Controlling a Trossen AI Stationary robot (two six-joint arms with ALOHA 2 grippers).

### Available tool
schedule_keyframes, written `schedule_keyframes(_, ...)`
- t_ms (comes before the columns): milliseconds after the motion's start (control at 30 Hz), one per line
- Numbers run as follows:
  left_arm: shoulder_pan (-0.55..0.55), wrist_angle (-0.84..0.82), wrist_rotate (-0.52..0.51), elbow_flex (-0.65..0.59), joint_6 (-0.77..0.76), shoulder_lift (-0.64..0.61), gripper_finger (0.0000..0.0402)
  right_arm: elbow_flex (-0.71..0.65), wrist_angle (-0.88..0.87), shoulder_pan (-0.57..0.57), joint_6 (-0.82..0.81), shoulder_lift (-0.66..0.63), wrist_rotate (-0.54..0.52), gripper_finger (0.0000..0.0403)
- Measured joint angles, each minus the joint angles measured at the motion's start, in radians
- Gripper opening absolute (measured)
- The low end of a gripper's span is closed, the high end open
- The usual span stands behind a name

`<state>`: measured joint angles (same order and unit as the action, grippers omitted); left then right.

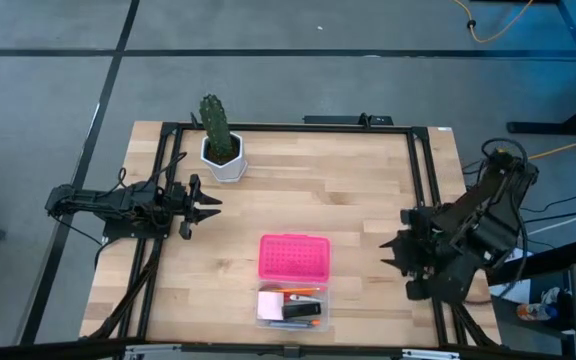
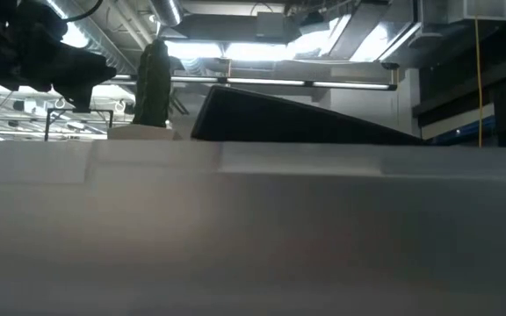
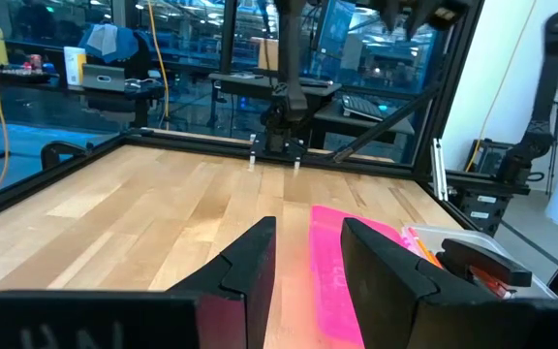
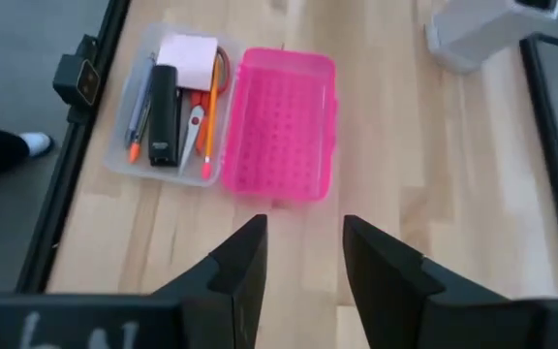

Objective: Pack school essentials
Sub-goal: Return to Home Position

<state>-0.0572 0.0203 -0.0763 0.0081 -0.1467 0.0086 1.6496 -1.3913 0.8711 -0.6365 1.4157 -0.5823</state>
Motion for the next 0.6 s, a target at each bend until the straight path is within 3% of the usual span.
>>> schedule_keyframes(167,0.000,0.000,0.000,0.000,0.000,0.000,0.0114,-0.317,0.215,0.004,-0.080,-0.221,0.040,0.0139)
schedule_keyframes(367,0.000,0.000,0.000,0.000,0.000,0.000,0.0114,-0.615,0.558,0.004,-0.012,-0.464,0.053,0.0139)
schedule_keyframes(600,0.000,0.000,0.000,0.000,0.000,0.000,0.0114,-0.869,0.694,0.003,-0.013,-0.666,0.052,0.0139)
